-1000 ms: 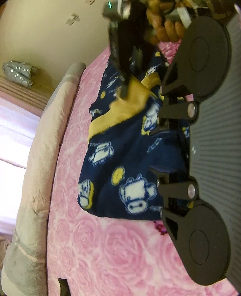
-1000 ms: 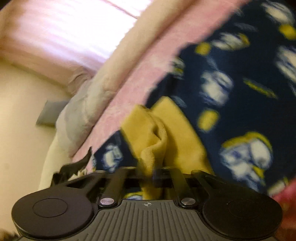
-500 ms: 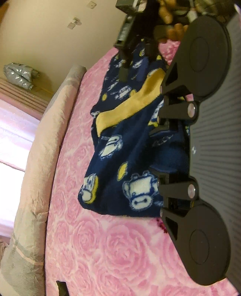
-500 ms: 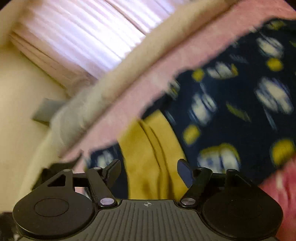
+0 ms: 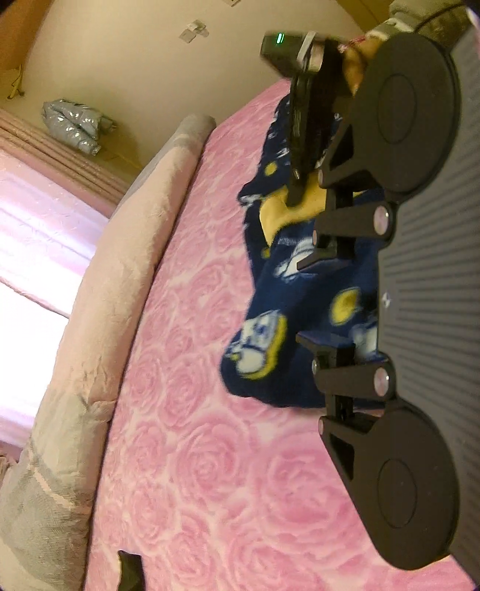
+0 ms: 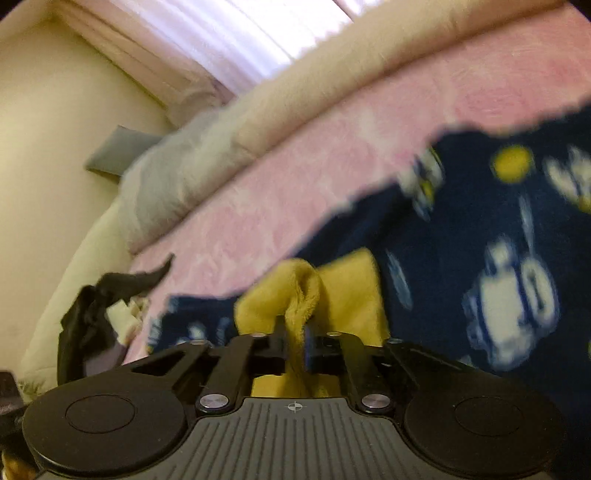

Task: Fold clothes
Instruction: 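Press the folded cuffs onto the pajamas with the right gripper and release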

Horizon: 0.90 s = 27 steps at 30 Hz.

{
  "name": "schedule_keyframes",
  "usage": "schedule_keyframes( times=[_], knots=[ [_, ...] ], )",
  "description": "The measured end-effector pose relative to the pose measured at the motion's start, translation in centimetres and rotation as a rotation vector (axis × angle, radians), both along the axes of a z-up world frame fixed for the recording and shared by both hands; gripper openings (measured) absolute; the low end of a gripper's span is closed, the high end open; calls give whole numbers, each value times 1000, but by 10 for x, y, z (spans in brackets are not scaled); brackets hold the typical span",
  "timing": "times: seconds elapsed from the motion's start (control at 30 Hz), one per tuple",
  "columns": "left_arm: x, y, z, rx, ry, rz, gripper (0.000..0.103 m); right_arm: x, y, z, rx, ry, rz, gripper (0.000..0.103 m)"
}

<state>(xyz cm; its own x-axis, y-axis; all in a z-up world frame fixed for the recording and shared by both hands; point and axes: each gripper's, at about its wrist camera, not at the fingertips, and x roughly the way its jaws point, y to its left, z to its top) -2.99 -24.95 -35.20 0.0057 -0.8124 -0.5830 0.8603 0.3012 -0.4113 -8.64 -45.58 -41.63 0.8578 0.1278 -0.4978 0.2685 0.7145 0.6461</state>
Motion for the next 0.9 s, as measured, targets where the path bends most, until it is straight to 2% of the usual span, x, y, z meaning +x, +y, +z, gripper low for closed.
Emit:
schedule_keyframes(
  times=[0.03, 0.1, 0.17, 0.23, 0.27, 0.3, 0.33, 0.37, 0.4, 0.5, 0.6, 0.63, 0.7, 0.8, 0.83, 0.87, 0.9],
  knots=[
    [2, -3, 1, -7, -9, 2, 28, -7, 2, 9, -40, -45, -19, 5],
    [4, -9, -1, -7, -24, 11, 29, -17, 2, 20, -98, -80, -69, 5],
    [5, -18, -9, 21, -45, 16, 29, -21, -1, 17, -141, -18, -136, 5],
    [4, -27, -19, 73, -68, 24, 29, -15, -8, -5, -95, 96, -147, 6],
    [3, -29, -23, 87, -74, 23, 29, -14, -12, -14, -49, 118, -135, 6],
    [2, -28, -24, 90, -79, 22, 29, -18, -14, -18, -18, 111, -139, 21],
    [2, -26, -24, 86, -86, 22, 30, -24, -16, -17, -6, 92, -155, 53],
    [1, -23, -24, 84, -91, 23, 30, -32, -18, -12, -2, 78, -181, 70],
    [2, -19, -24, 84, -88, 26, 30, -40, -19, -7, 2, 50, -200, 78],
    [5, -5, -24, 80, -58, 40, 30, -67, -20, 1, 60, 29, -200, 78],
    [4, 8, -25, 81, -26, 51, 31, -89, -8, -2, 90, 91, -172, 78],
    [4, 10, -27, 85, -15, 55, 32, -93, -3, -5, 91, 111, -164, 73],
    [4, 16, -30, 94, 6, 62, 35, -98, 5, -10, 95, 138, -160, 72],
    [4, 23, -34, 99, 41, 70, 36, -97, 10, -12, 140, 117, -152, 71],
    [4, 24, -34, 95, 53, 72, 36, -92, 11, -11, 156, 110, -139, 53],
    [4, 26, -34, 93, 58, 76, 36, -84, 10, -11, 178, 106, -115, 41],
    [4, 27, -33, 93, 59, 78, 36, -77, 10, -15, 204, 112, -97, 35]
  ],
)
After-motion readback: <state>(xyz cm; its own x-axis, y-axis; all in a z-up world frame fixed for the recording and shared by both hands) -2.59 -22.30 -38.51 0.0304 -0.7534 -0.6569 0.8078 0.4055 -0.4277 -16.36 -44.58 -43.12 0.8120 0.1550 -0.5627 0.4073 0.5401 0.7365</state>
